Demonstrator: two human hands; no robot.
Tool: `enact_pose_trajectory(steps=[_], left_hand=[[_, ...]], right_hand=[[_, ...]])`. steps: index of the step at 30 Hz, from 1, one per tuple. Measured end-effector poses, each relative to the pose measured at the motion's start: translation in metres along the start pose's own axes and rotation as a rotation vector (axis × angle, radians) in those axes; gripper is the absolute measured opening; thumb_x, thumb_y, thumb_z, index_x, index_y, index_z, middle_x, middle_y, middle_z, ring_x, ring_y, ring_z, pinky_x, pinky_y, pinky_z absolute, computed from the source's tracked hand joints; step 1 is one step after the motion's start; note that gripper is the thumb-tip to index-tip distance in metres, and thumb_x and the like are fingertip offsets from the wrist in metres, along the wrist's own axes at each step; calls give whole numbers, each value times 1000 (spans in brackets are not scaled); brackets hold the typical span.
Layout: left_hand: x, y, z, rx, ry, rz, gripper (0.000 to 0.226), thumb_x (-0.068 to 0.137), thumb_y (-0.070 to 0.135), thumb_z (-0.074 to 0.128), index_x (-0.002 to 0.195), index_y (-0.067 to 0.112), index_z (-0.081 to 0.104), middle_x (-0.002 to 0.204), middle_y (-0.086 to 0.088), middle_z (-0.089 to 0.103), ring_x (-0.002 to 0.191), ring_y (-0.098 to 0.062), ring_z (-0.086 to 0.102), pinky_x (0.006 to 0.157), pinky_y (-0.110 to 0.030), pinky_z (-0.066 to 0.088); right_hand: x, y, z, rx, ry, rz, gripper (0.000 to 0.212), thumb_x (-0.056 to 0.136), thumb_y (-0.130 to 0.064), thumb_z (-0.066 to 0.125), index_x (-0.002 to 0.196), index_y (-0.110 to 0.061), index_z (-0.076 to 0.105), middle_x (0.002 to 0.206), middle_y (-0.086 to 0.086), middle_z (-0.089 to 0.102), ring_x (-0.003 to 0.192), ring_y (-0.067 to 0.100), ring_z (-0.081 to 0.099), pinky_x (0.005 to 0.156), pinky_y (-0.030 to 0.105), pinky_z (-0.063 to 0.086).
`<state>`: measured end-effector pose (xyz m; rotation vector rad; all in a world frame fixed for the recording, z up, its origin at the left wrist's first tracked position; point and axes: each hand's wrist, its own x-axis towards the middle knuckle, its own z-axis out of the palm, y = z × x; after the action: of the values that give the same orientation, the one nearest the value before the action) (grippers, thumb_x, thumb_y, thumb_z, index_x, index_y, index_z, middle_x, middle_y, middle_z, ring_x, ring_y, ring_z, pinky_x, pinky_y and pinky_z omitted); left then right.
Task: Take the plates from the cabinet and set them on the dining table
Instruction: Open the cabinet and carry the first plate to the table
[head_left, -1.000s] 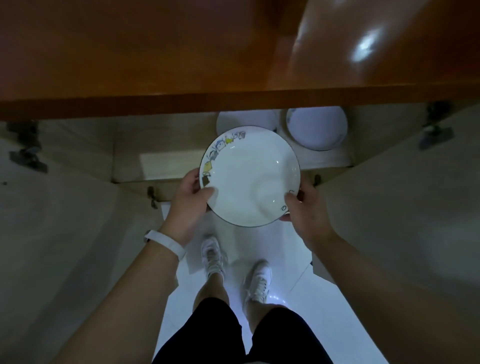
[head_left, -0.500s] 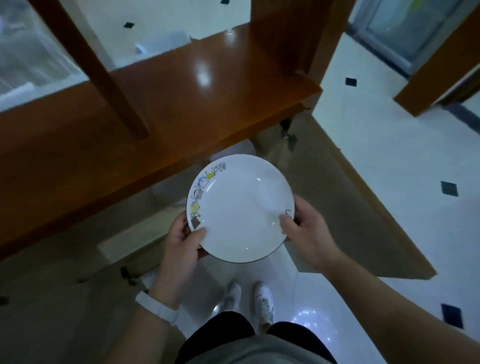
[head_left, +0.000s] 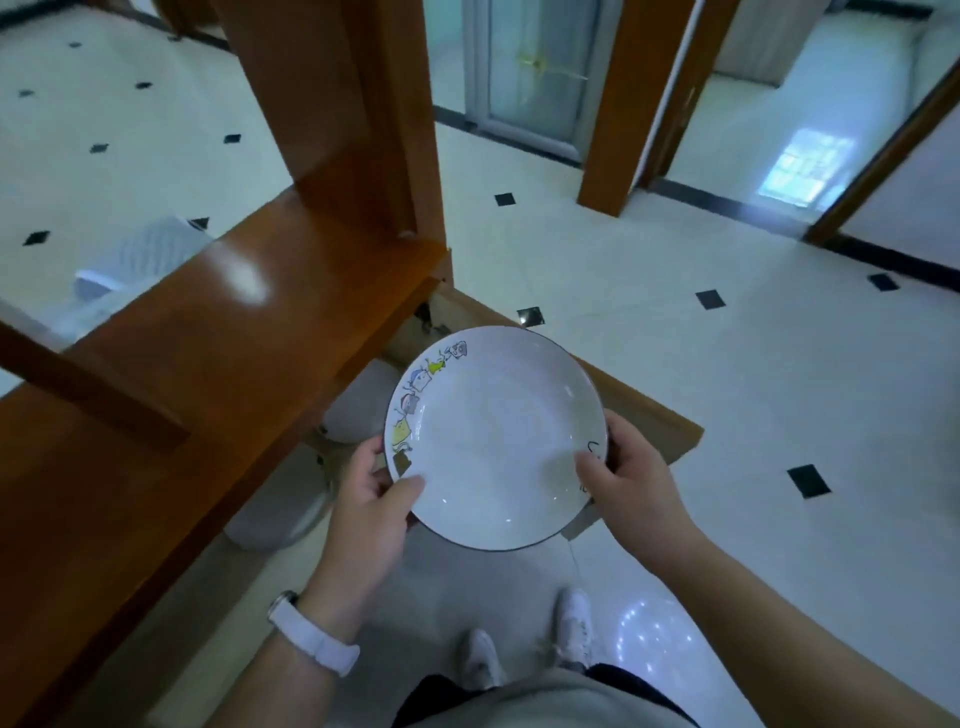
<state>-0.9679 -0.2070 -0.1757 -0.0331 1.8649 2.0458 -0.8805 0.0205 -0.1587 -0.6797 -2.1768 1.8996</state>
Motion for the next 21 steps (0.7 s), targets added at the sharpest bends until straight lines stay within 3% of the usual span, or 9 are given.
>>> enact_pose_trajectory(steps=[5, 11, 14, 21], left_hand=[[3, 3, 29, 42, -197, -8, 47, 75, 8, 62, 97, 48, 67, 102, 5, 76, 89, -18, 73, 63, -27, 57], [-7, 4, 87, 78, -383, 14, 43, 65, 21, 66, 102, 43, 67, 104, 2, 75, 91, -18, 72, 65, -25, 57], [-22, 4, 123, 107, -458, 31, 43, 67, 21, 67, 104, 41, 66, 107, 2, 75, 94, -17, 72, 67, -24, 57], [-87, -1, 221, 102, -553, 43, 44, 82, 0, 58, 96, 40, 69, 100, 1, 76, 87, -16, 73, 63, -24, 56]], right_hand=[[-30, -2, -28, 5, 175, -4, 36, 81, -10, 51, 98, -36, 67, 72, 6, 58, 60, 9, 50, 53, 16, 42], [-73, 2, -77, 123, 379, 36, 34, 74, -11, 50, 91, -34, 67, 66, -7, 56, 55, 9, 51, 47, 17, 46], [-94, 5, -109, 161, 439, 37, 37, 73, -13, 50, 93, -37, 69, 71, -1, 58, 57, 9, 52, 48, 17, 46], [-159, 19, -200, 192, 580, -12, 43, 75, -4, 50, 93, -37, 69, 67, -12, 62, 55, 4, 54, 48, 13, 44]])
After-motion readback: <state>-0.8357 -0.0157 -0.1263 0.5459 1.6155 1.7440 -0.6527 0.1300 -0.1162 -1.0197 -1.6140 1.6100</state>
